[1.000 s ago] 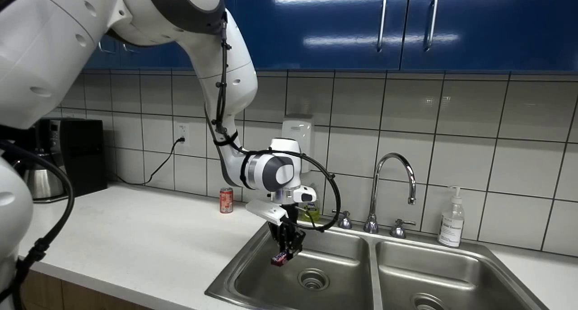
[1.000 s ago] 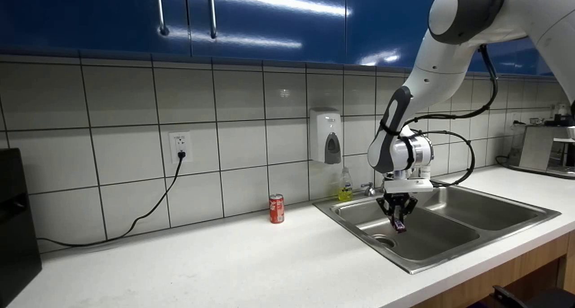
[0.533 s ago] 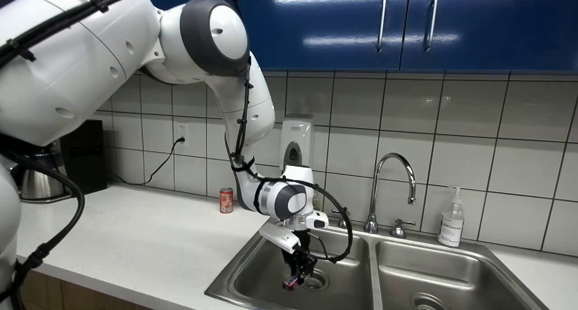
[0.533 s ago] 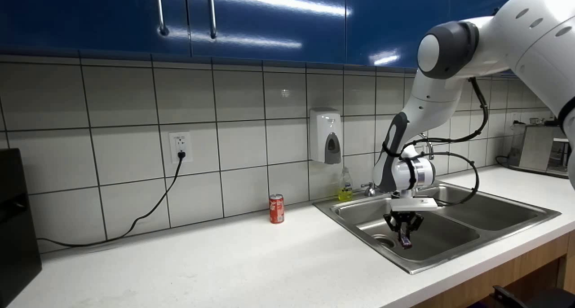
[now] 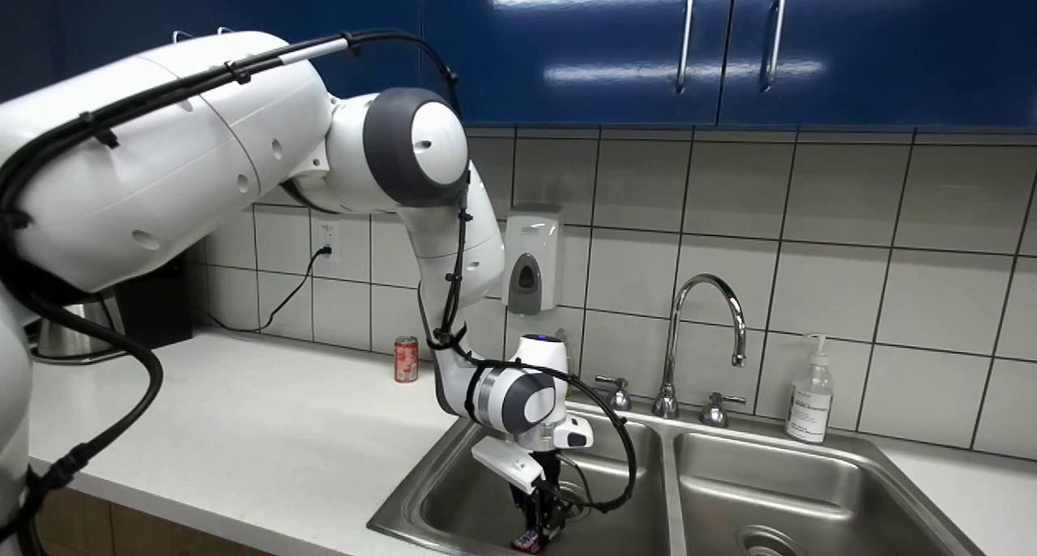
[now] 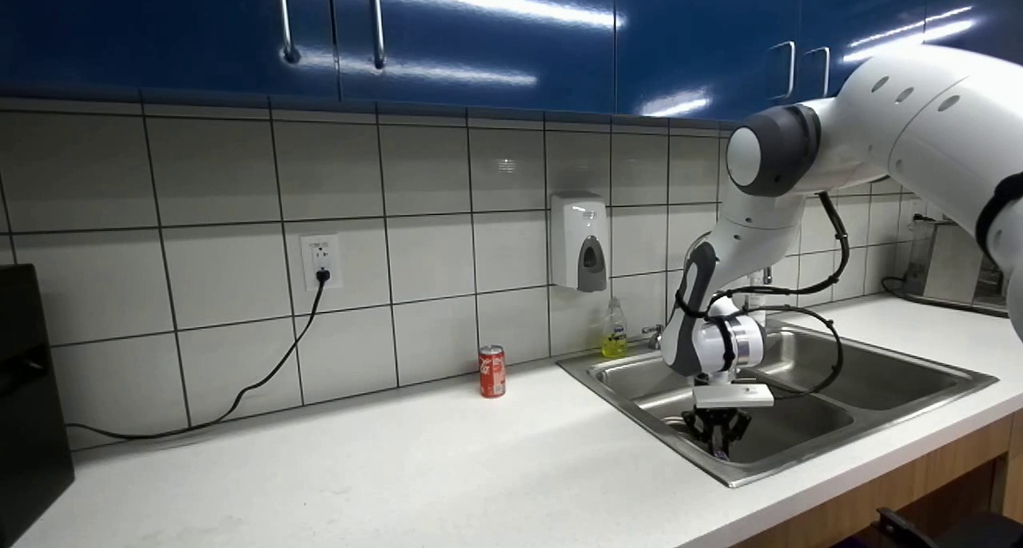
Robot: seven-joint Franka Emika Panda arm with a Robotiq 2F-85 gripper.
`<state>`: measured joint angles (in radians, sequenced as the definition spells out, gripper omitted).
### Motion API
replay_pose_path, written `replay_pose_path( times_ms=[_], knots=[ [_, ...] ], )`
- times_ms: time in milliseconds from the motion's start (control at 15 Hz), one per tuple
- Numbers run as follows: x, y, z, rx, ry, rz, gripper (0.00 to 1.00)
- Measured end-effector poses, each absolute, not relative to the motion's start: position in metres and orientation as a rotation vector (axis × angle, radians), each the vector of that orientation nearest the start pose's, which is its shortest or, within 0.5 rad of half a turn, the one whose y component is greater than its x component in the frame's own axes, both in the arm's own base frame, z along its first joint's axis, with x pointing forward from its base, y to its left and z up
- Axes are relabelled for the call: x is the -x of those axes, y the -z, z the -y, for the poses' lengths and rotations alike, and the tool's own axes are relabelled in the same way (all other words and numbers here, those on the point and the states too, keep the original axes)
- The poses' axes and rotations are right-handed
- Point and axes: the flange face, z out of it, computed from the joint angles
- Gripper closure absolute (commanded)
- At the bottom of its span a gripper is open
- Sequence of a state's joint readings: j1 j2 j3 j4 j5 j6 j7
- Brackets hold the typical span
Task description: Place the snack bar inside the sink
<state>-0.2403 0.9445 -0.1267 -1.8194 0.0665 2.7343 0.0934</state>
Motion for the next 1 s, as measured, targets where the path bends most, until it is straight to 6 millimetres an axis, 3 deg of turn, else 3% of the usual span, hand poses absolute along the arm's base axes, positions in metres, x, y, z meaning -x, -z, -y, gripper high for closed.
replay_pose_path(
  times_ms=[67,133,267,600,1000],
  knots=[
    [-0.571,-0.02,0.222,3.127,-0.043,-0.749,0.93],
    [-0.573,-0.02,0.223,3.128,-0.038,-0.748,0.46],
    [-0.576,-0.02,0.224,3.128,-0.031,-0.748,0.38],
    [-0.579,-0.015,0.222,3.128,-0.028,-0.742,0.01],
    [-0.592,-0.029,0.216,3.13,0.019,-0.721,0.0]
  ],
)
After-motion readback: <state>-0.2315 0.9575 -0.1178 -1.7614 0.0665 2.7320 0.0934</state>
